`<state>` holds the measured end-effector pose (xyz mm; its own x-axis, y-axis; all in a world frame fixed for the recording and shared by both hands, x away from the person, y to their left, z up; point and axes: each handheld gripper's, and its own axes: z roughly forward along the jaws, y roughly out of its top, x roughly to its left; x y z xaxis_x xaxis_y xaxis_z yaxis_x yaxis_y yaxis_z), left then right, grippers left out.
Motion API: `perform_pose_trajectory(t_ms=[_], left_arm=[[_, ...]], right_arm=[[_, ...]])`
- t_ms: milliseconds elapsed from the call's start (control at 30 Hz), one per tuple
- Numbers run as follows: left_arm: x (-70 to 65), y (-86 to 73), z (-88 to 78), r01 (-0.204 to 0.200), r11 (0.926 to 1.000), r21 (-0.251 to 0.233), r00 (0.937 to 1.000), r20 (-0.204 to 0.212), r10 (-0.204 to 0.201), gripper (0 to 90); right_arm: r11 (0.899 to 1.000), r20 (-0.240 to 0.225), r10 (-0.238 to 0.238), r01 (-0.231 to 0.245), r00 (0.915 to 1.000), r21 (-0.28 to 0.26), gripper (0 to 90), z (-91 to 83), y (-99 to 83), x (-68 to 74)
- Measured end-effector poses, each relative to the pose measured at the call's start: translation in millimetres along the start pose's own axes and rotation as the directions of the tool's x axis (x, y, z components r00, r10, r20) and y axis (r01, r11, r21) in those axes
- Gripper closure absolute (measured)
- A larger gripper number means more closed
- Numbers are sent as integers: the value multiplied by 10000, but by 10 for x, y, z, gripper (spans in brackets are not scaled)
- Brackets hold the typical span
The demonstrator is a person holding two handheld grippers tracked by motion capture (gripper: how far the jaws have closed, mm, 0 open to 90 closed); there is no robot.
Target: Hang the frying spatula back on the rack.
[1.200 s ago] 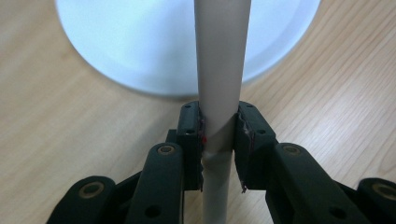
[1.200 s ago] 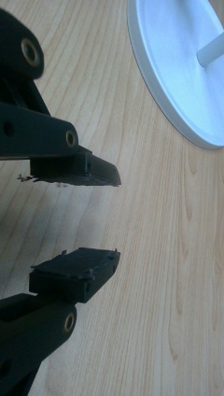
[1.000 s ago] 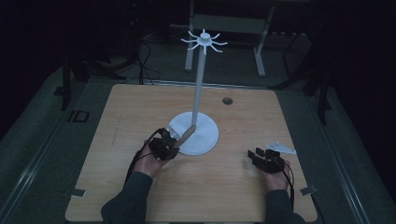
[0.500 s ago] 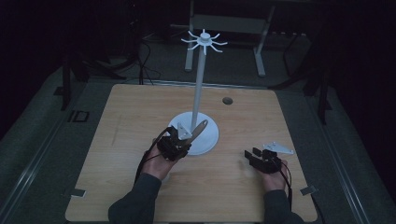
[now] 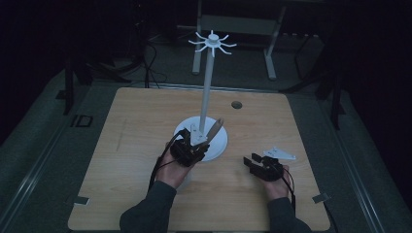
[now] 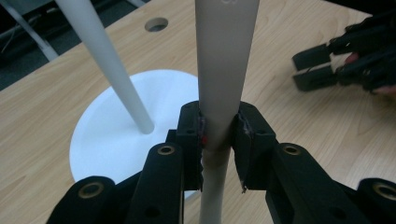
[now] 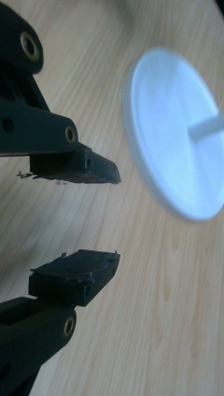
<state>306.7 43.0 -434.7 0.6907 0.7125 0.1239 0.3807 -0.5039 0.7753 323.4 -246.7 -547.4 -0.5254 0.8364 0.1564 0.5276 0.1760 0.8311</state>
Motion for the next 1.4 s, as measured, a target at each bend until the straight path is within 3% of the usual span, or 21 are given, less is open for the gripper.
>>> perform_pose_trajectory(t_ms=[67,100,167,200,300,333,533,600,900,1167,1400], left_arm=[[-9,15,-3,-33,10000,-36,10000,21,34,739],[-26,36,-3,-41,9999,-147,10000,-1,41,739],[-32,49,-6,-34,9998,-194,10000,-9,34,739],[-45,76,-12,20,9994,-356,10000,4,-20,739],[-57,89,-16,84,9989,-472,10000,-8,-84,739],[-86,131,-44,85,9970,-765,9999,-65,-90,740],[-92,169,-70,242,9939,-1074,9994,-228,-268,740],[-79,171,-80,393,9914,-1248,9979,-455,-453,740],[-69,194,-101,647,9847,-1617,9906,-1091,-830,741],[-75,213,-105,827,9797,-1829,9851,-1336,-1081,741],[-72,276,-160,908,9732,-2111,9795,-1577,-1256,741]], right_arm=[[10000,-131,-14,13,9999,-31,544,3,13,31],[9997,-520,-229,225,9984,-84,525,12,60,147],[9991,-669,-426,422,9968,-82,518,17,78,192],[9965,-1076,-837,827,9907,-141,511,19,127,316],[9932,-1367,-1157,1132,9838,-260,511,20,181,432],[9901,-1623,-1388,1337,9769,-419,509,17,244,545],[9867,-1854,-1554,1436,9703,-759,509,26,373,692],[9850,-1862,-1652,1527,9685,-798,509,27,391,714],[9827,-1616,-1815,1729,9700,-660,508,-40,313,657],[9859,-1181,-1646,1597,9793,-498,505,-160,207,463],[9917,-622,-1233,1207,9904,-438,505,-242,108,244]])
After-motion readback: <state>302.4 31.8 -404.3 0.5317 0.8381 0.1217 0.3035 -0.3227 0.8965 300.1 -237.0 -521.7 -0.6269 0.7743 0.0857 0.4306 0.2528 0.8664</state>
